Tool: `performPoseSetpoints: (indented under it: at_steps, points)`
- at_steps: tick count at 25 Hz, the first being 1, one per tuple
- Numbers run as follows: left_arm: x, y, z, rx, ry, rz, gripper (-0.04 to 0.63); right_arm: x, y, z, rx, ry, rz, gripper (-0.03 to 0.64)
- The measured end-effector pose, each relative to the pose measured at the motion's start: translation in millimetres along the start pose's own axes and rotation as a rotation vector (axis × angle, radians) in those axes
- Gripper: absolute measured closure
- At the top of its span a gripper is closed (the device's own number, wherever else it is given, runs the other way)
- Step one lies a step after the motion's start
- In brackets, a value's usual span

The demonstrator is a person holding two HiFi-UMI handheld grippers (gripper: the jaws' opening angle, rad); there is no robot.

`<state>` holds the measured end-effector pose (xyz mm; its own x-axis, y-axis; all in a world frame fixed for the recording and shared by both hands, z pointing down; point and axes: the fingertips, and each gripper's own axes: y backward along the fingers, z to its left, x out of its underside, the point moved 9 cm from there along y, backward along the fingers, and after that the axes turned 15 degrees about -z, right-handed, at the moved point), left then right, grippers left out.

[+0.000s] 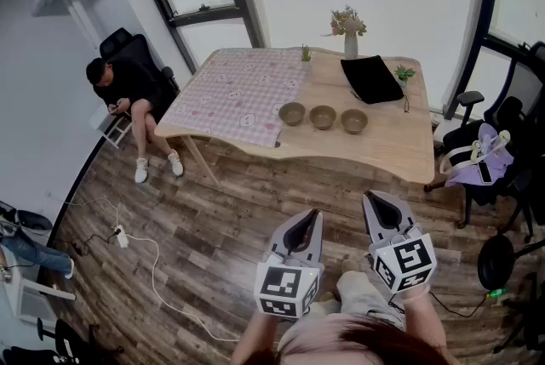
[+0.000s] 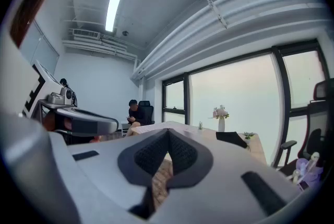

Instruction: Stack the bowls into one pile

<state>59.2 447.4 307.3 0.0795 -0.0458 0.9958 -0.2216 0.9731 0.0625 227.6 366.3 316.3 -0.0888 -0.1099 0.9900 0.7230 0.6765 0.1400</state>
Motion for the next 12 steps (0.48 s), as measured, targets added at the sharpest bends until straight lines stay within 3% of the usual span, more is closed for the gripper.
performPoseSetpoints:
  at_steps: [12]
  points:
    - [5,-28,13,0.011,0.000,-0.011,0.583,6,-19,-13,0.000,-0.029,-0.030,0.617]
